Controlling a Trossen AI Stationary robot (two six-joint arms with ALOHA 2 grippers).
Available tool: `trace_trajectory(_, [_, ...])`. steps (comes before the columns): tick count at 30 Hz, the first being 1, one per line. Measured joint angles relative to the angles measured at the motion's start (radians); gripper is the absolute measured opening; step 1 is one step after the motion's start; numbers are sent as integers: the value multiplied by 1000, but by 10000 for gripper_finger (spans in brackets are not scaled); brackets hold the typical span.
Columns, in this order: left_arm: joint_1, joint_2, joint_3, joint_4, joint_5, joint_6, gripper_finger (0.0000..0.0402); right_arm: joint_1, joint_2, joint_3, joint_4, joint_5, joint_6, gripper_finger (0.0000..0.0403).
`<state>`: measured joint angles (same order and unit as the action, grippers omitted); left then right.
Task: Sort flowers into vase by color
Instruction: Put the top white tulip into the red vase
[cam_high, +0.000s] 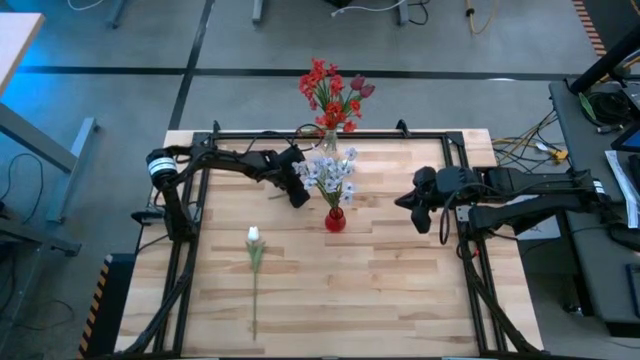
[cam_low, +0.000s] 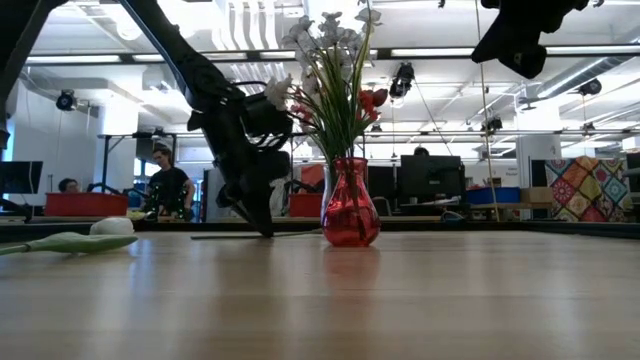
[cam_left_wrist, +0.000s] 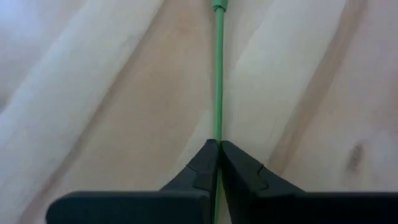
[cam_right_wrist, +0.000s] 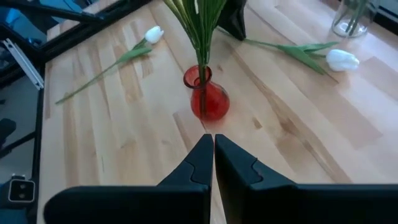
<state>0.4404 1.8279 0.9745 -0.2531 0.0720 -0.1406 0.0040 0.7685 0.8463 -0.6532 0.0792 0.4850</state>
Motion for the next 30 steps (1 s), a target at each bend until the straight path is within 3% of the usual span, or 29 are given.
trace_trajectory(12, [-2, -227, -11, -142, 104, -3, 0, 0, 0, 0, 68, 19, -14, 9])
trace_trajectory(23, [0, -615, -11, -304, 131, -113, 0, 0, 0, 0, 149, 29, 12, 12])
trace_trajectory(30, [0, -862, -11, -277, 88, -196, 0, 0, 1, 0, 264, 47, 18, 60])
